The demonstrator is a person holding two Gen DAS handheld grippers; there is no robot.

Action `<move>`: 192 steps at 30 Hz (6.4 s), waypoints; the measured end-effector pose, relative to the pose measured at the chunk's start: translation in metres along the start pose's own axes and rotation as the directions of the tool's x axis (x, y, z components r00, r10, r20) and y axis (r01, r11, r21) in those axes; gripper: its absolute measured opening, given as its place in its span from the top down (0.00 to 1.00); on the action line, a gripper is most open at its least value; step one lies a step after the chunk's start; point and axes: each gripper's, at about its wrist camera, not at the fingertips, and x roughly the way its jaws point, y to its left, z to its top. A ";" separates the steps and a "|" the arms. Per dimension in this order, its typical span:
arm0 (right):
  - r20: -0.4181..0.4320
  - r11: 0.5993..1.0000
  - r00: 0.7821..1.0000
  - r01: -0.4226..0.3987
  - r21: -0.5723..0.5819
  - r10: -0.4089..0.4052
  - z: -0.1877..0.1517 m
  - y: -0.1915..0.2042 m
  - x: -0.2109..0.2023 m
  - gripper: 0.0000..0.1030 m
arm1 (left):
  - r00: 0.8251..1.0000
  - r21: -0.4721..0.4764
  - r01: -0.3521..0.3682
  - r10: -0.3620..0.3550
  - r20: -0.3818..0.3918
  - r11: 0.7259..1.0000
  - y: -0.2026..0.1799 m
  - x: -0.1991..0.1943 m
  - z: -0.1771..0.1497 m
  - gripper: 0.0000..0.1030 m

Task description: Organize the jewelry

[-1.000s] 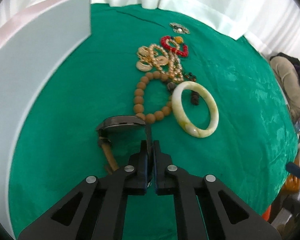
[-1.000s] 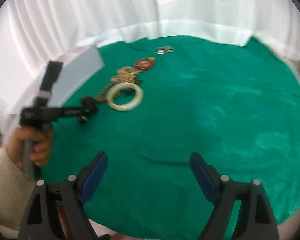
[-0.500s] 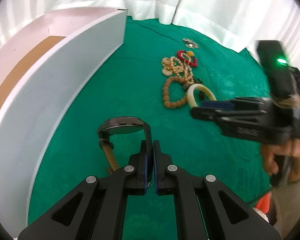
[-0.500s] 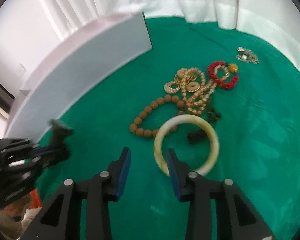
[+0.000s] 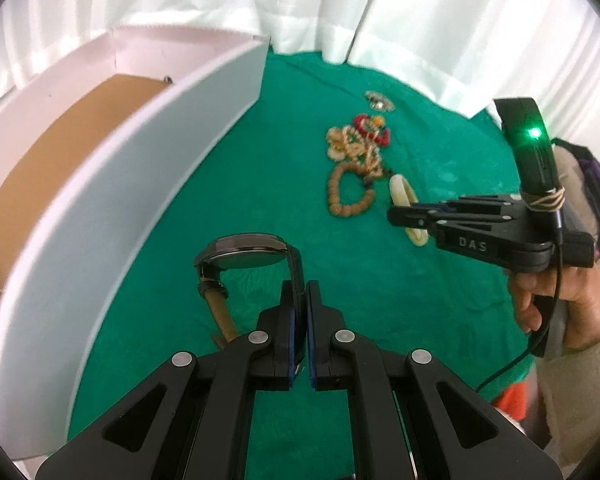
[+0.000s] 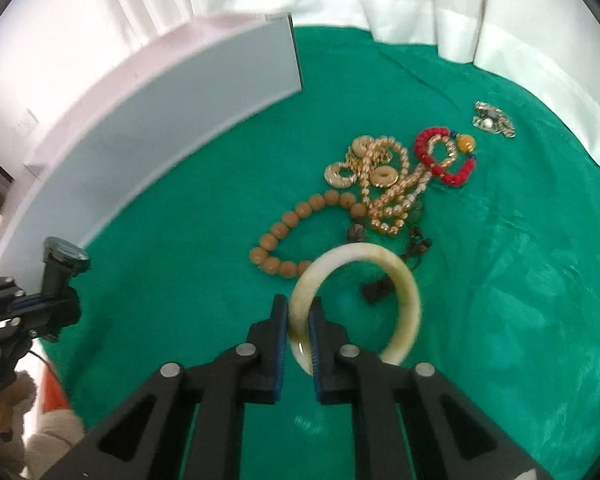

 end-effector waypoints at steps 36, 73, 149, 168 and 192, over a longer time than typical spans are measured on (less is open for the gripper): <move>0.048 0.917 0.998 0.054 -0.395 -0.037 0.202 0.207 0.089 0.79 | 0.970 -0.365 -0.224 0.169 -0.175 0.904 0.213 0.062 0.105 0.67; 0.225 0.935 0.922 0.259 0.243 -0.314 -0.167 0.007 -0.119 0.18 | 0.980 0.020 -0.033 0.028 0.197 0.999 -0.054 -0.035 -0.067 0.04; 0.150 0.922 0.928 0.298 0.248 -0.341 -0.175 -0.005 -0.103 0.17 | 0.991 0.085 -0.121 0.115 0.073 0.989 -0.067 0.017 -0.066 0.03; 0.143 0.914 0.932 0.283 0.289 -0.334 -0.180 -0.021 -0.102 0.17 | 0.991 0.080 -0.132 0.130 0.027 0.988 -0.051 0.030 -0.024 0.02; 0.131 0.905 0.937 0.265 0.333 -0.323 -0.187 -0.042 -0.097 0.17 | 0.984 0.216 -0.155 0.169 -0.050 0.964 -0.055 0.160 0.081 0.49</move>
